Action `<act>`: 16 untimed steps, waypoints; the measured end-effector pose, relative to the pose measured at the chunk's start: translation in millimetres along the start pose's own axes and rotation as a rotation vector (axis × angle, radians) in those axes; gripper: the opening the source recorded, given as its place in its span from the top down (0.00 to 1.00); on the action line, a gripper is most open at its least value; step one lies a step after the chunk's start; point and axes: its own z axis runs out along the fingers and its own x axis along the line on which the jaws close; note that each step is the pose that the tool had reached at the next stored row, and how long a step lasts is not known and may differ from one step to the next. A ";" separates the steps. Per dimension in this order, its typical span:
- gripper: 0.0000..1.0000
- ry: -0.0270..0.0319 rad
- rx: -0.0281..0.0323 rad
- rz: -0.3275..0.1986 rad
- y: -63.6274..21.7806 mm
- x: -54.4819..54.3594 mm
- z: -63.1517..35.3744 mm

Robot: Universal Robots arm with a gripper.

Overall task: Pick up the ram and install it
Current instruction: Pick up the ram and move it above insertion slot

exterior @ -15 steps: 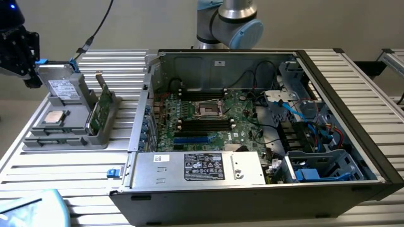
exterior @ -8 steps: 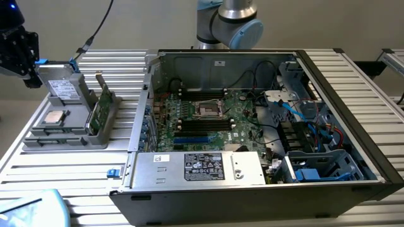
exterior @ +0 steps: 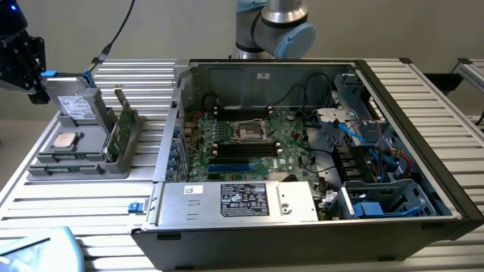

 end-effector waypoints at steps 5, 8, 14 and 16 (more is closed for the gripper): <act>0.69 0.0000 -0.0001 0.000 0.0 0.0 0.0; 0.64 0.0000 0.0000 0.000 0.0 0.0 0.0; 0.58 0.0000 0.0010 0.000 3.8 2.3 8.8; 0.58 0.0000 0.0009 0.000 6.0 3.6 12.6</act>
